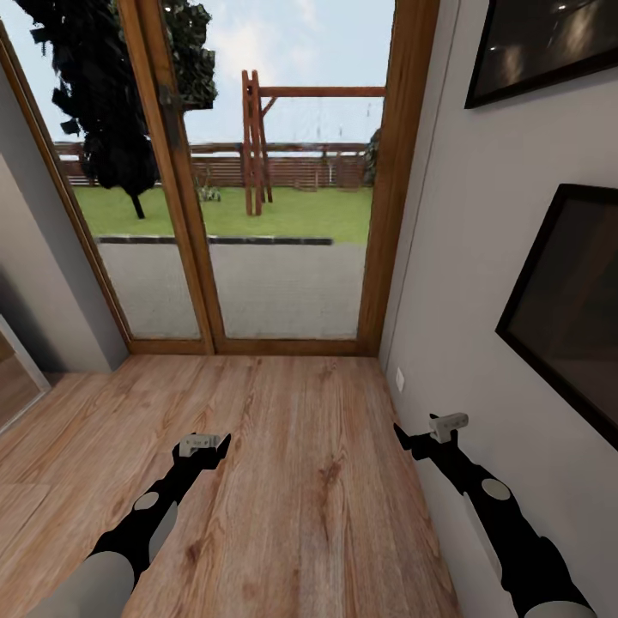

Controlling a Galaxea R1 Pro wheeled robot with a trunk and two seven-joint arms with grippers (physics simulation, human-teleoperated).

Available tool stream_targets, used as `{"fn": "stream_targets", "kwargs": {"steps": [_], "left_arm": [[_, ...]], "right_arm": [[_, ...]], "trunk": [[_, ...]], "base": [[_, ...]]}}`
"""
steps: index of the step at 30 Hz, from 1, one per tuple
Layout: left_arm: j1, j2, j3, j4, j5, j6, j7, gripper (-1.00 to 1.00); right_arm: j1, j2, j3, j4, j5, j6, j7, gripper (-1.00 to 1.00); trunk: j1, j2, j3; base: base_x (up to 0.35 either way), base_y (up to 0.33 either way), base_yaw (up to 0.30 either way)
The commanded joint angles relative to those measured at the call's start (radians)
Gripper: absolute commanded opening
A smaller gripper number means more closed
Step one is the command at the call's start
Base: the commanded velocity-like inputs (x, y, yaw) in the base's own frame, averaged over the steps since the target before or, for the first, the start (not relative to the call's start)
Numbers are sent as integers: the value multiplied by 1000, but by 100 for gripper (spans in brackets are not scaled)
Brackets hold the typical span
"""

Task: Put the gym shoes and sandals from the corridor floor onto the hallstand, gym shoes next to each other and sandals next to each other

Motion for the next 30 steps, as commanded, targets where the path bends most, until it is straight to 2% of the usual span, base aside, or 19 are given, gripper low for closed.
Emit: {"fn": "stream_targets", "kwargs": {"steps": [1, 30], "left_arm": [[-1, -1, 8, 1, -4, -2, -9, 100], [-1, -1, 8, 1, -4, -2, -9, 100]], "right_arm": [[0, 0, -3, 0, 5, -2, 6, 100], [0, 0, -3, 0, 5, -2, 6, 100]], "trunk": [[0, 0, -1], [0, 0, -1]], "base": [[11, 0, 0], [50, 0, 0]]}}
